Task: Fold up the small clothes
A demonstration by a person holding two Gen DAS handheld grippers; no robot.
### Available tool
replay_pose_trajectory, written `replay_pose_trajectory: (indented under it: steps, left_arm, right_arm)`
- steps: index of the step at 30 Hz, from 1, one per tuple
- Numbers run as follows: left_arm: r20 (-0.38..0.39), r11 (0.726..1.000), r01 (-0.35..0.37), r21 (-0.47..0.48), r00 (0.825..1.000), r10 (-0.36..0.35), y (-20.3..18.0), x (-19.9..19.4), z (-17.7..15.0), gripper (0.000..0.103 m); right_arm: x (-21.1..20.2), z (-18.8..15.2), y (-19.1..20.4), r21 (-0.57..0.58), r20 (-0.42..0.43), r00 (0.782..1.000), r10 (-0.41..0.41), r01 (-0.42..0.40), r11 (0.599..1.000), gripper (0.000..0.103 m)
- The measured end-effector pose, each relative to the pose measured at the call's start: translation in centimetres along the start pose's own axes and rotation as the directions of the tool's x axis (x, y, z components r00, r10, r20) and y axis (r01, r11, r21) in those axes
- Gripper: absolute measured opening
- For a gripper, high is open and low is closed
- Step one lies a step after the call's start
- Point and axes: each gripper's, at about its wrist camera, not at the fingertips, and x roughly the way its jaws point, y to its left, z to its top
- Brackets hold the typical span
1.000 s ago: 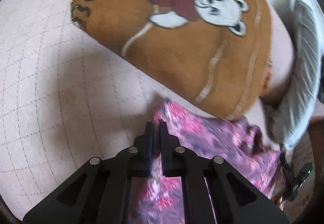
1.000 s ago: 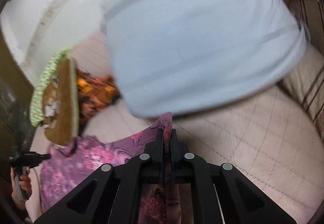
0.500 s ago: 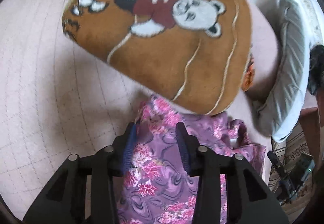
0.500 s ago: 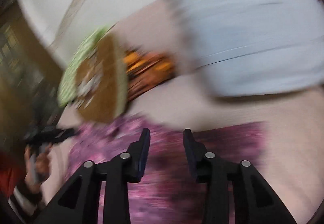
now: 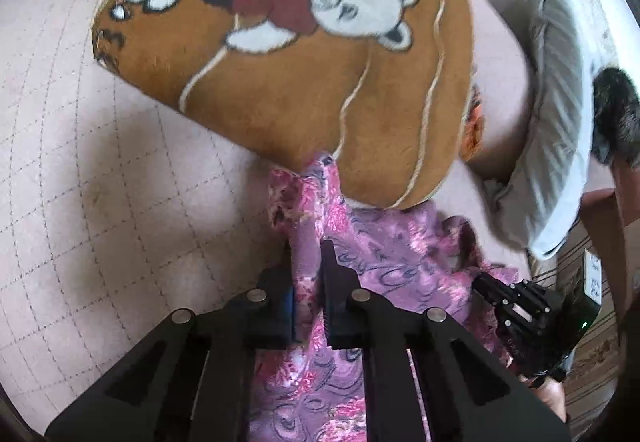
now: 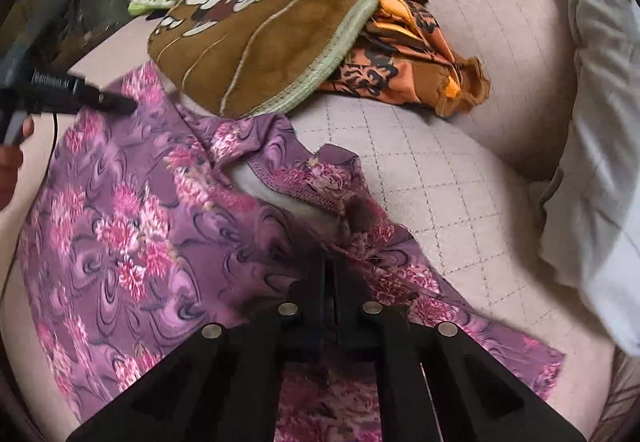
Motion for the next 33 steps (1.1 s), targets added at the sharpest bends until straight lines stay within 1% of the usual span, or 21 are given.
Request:
replay_pose_trajectory:
  steps: [2,4,5,6,9,10,12,13,14,15,16,18,20,22,25,26,27,28,30,31,33]
  left_arm:
    - [0.044,0.999,-0.043,0.024,0.998,0.042,0.0,-0.3,0.1,0.008]
    - [0.049,0.986,-0.157,0.048,0.987,0.155,0.0,1.2,0.5,0.007]
    - [0.043,0.977,-0.207,0.047,0.978,0.205,0.3,2.0,0.7,0.008]
    - [0.022,0.978,-0.207,0.019,0.978,0.206,0.8,2.5,0.7,0.008]
    - [0.025,0.992,-0.111,-0.062,0.993,0.113,2.1,0.9,1.1,0.007]
    - [0.032,0.995,-0.078,-0.057,0.996,0.080,2.2,0.2,1.2,0.007]
    - [0.029,0.997,-0.053,-0.048,0.998,0.054,2.4,-0.8,1.5,0.008]
    - [0.013,0.997,-0.030,-0.064,0.999,0.031,2.8,-1.0,1.6,0.010]
    - [0.006,0.997,-0.016,-0.079,1.000,0.016,3.1,-1.0,1.7,0.013]
    - [-0.004,0.995,0.000,-0.097,1.000,0.000,3.5,-1.0,1.7,0.014]
    - [-0.017,0.994,0.009,-0.112,1.000,-0.011,3.9,-0.8,1.6,0.014]
    - [-0.045,0.992,0.020,-0.123,0.999,-0.026,3.4,0.0,0.7,0.014]
    - [-0.042,0.989,0.051,-0.136,0.998,-0.057,4.2,-0.7,-0.8,0.014]
    - [-0.026,0.989,0.065,-0.132,0.997,-0.069,4.4,-1.5,-1.7,0.014]
    - [-0.037,0.995,0.062,-0.083,0.997,-0.065,4.5,-2.5,-2.3,0.014]
    - [-0.041,0.996,0.055,-0.065,0.997,-0.058,4.3,-2.7,-2.2,0.014]
    - [-0.039,0.998,0.047,-0.048,0.998,-0.049,4.1,-3.0,-2.2,0.014]
    - [-0.022,0.999,0.037,-0.033,0.999,-0.037,3.9,-3.5,-2.1,0.014]
    - [0.028,1.000,0.023,-0.012,0.999,-0.023,2.7,-3.8,-1.9,0.014]
    - [0.063,1.000,-0.011,0.000,0.998,0.011,2.3,-4.0,-1.7,0.014]
    - [0.057,0.998,-0.060,-0.007,0.997,0.060,2.0,-2.3,-1.1,0.014]
  right_arm:
    - [-1.2,0.5,-0.3,0.037,0.073,0.997,-0.015,0.012,0.999,0.003]
    - [-2.0,0.5,-1.6,0.104,0.118,0.993,-0.020,0.008,0.995,0.002]
    - [-1.3,0.8,-2.3,0.144,0.109,0.994,-0.019,0.004,0.990,0.000]
    - [-0.3,0.8,-2.8,0.166,0.071,0.997,-0.042,0.030,0.986,0.000]
    - [2.1,0.2,-3.2,0.171,-0.047,0.996,-0.075,0.082,0.982,0.000]
    - [1.3,-0.1,-3.2,0.188,-0.018,0.997,-0.074,0.076,0.979,0.008]
    - [-0.7,0.0,-3.5,0.253,0.071,0.997,0.020,-0.037,0.967,0.009]
    - [-1.5,0.3,-3.4,0.273,0.113,0.990,0.086,-0.114,0.955,0.014]
    - [-2.0,1.0,-3.1,0.280,0.142,0.976,0.164,-0.198,0.939,0.020]
    - [-2.1,2.0,-2.3,0.268,0.154,0.964,0.217,-0.252,0.930,0.036]
    - [-2.1,3.0,-1.2,0.238,0.157,0.960,0.231,-0.264,0.935,0.040]
    - [-1.5,5.0,1.1,0.167,0.159,0.955,0.251,-0.277,0.946,0.040]
    - [0.0,6.6,3.3,0.127,0.126,0.946,0.298,-0.313,0.941,0.039]
    - [2.6,7.8,5.3,0.111,0.063,0.950,0.307,-0.312,0.943,0.038]
    - [6.2,8.1,8.2,0.048,-0.082,0.960,0.267,-0.264,0.963,0.040]
    - [5.8,7.8,9.2,-0.007,-0.055,0.970,0.235,-0.236,0.972,0.034]
    - [5.4,7.4,9.8,-0.047,-0.040,0.973,0.228,-0.230,0.972,0.011]
    - [4.8,7.2,10.3,-0.075,-0.022,0.976,0.216,-0.217,0.973,0.005]
    - [3.2,7.2,10.8,-0.107,0.042,0.983,0.180,-0.175,0.979,0.005]
    - [2.6,7.3,10.8,-0.114,0.075,0.984,0.160,-0.151,0.982,0.005]
    - [2.6,8.1,10.0,-0.070,0.110,0.988,0.107,-0.100,0.992,0.005]
